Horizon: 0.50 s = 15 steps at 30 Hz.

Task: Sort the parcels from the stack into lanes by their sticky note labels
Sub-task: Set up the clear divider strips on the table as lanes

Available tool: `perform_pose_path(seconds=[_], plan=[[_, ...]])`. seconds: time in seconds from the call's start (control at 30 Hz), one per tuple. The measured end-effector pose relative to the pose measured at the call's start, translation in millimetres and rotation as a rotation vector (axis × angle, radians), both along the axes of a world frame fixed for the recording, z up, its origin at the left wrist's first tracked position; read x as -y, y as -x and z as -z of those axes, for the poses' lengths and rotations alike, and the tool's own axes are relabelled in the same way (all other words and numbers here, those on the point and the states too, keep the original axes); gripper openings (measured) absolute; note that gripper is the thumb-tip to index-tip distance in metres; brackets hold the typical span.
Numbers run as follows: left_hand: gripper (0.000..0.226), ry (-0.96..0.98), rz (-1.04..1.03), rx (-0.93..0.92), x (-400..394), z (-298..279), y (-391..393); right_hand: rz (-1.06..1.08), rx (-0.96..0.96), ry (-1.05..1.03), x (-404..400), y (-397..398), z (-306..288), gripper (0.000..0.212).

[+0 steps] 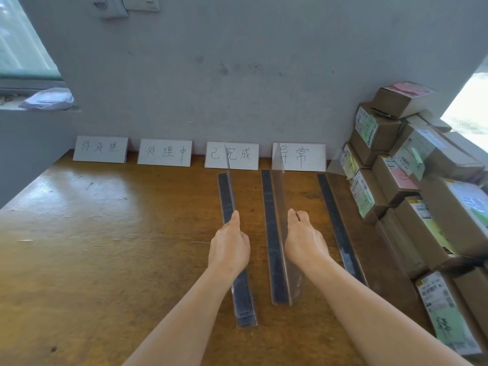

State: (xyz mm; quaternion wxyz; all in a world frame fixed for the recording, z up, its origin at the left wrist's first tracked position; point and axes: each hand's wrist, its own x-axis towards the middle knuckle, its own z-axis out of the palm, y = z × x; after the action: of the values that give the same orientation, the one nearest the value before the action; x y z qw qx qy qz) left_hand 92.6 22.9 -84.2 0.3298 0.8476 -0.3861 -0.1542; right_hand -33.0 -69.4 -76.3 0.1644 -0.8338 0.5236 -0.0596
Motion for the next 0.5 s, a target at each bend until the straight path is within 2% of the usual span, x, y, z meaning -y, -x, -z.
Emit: perform_pose_path(seconds=[0.5], plan=[[0.061,0.001,0.034,-0.003,0.7,-0.9,5.1,-0.013,-0.058,0.018,-7.6,-2.8,3.1,0.079]])
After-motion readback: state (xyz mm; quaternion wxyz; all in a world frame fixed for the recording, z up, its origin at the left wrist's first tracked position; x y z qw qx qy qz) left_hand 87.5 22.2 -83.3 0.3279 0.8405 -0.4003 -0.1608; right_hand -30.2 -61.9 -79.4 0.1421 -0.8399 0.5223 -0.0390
